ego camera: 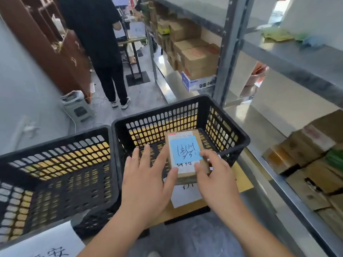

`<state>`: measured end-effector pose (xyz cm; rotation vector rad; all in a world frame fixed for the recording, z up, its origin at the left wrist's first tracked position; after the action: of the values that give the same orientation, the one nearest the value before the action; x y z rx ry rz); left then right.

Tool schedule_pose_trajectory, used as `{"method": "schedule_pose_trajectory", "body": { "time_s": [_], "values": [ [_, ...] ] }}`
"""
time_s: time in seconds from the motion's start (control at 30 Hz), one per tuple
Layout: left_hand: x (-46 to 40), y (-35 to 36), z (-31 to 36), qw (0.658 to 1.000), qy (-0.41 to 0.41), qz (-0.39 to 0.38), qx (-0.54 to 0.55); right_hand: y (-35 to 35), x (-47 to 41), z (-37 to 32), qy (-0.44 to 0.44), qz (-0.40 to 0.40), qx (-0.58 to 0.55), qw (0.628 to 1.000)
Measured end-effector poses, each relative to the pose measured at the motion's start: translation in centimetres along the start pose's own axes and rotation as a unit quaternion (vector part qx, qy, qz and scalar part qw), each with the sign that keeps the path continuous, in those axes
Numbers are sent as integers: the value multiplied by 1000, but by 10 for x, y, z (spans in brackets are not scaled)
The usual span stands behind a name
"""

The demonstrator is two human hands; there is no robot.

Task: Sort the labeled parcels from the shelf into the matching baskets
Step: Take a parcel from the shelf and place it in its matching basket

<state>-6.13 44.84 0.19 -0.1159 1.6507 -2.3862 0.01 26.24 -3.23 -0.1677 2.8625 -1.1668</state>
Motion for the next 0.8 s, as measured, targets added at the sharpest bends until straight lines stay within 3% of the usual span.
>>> {"method": "schedule_pose_trajectory", "body": {
  "time_s": [0.17,0.43,0.8],
  "values": [
    [-9,-8,-70,998,-55,20,-25,41,-35,-26,-15,-46,-19,999],
    [-47,22,-162,993,-109,-46,-30,129,-105,-53,44,-118,-10,992],
    [-64,57,-197,989,-125,-82,-20,258,-170,-37,43,-243,74,966]
  ]
}}
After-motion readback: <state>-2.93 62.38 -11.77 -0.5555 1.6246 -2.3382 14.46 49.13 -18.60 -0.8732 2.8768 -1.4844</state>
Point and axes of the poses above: each hand's wrist, its own x-axis away from the middle knuckle, its own y-axis out of the palm, z = x × y, the point moved 9 cm from there along -x, towards the middle knuckle, and after that the axes turned 10 degrees about x, right-handed, at the moved point
